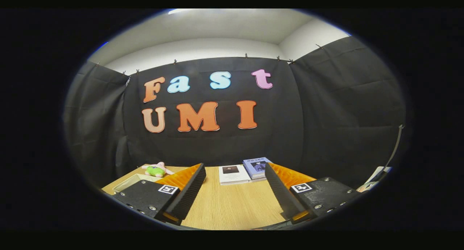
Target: Open the storage box then place both shoes into the box .Put the left shoe in first, then the right shoe, with the right side of both shoes facing outward in a uniform manner.
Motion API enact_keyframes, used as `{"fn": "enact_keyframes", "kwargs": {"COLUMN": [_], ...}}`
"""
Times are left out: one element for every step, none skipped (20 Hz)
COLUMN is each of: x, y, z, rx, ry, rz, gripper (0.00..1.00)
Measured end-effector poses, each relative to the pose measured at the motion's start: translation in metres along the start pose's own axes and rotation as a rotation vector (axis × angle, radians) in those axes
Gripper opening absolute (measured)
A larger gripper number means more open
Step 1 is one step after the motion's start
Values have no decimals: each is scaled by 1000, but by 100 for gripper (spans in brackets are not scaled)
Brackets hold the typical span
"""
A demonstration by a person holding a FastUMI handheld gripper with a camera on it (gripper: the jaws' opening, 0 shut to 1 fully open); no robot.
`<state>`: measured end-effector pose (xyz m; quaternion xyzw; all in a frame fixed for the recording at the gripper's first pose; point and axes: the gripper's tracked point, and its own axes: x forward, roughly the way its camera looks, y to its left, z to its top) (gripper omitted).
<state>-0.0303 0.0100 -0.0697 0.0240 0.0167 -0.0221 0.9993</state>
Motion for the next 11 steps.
{"fn": "enact_keyframes", "kwargs": {"x": [0, 0, 0, -1, -1, -1, -2, -3, -3, -3, -4], "y": [0, 0, -1, -1, -1, -2, -3, -4, -5, -6, -7], "z": [0, 0, 1, 1, 2, 3, 4, 4, 3, 2, 1], "rx": [0, 0, 2, 3, 5, 6, 8, 8, 7, 5, 3], "ry": [-1, -1, 0, -2, -4, -8, -11, -12, -12, -11, -13], "rz": [-1, 1, 1, 2, 2, 3, 2, 0, 0, 2, 2], "gripper": [97, 97, 97, 97, 97, 97, 98, 97, 97, 97, 97]}}
